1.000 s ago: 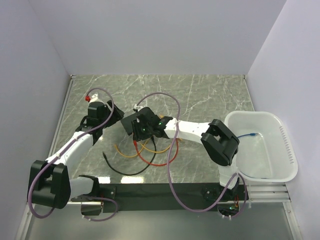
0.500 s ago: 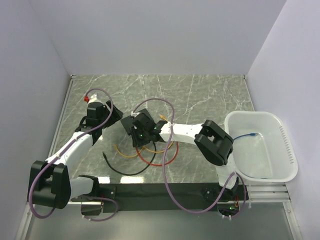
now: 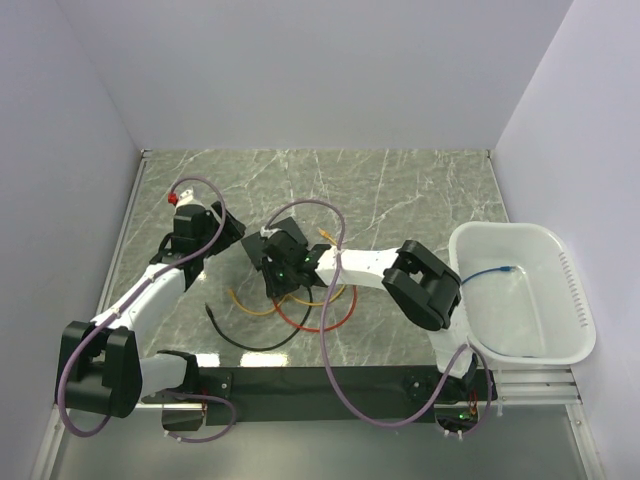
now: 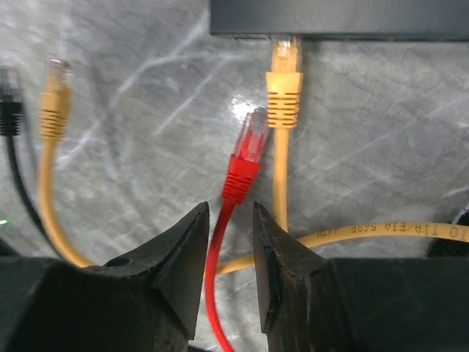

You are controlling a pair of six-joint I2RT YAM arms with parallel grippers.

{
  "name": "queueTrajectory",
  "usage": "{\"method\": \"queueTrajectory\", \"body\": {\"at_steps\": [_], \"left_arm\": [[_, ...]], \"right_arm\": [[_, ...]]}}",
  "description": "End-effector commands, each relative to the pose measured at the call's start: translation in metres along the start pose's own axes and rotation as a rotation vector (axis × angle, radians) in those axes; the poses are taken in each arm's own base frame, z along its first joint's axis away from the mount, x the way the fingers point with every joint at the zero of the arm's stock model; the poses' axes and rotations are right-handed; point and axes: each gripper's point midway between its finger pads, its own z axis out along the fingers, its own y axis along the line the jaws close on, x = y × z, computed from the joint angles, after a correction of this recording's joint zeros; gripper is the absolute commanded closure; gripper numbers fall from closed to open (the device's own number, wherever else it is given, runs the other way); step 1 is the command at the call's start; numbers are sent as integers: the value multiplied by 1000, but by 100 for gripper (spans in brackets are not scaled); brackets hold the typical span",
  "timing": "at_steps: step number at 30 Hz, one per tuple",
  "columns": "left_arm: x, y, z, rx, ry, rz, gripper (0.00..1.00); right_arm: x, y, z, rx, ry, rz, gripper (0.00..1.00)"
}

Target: Insert the plug into the switch port

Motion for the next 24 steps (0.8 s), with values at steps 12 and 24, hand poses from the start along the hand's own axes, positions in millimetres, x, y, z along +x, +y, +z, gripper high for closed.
{"method": "queueTrajectory", "body": {"at_steps": [12,24], "left_arm": [[-2,0,2,25,-26,8,25],[34,-28,-2,177,29,-178,28]], "right_arm": [[-6,3,12,32,-18,-28,86],[-3,18,-8,-21,-41,-72,100]]}}
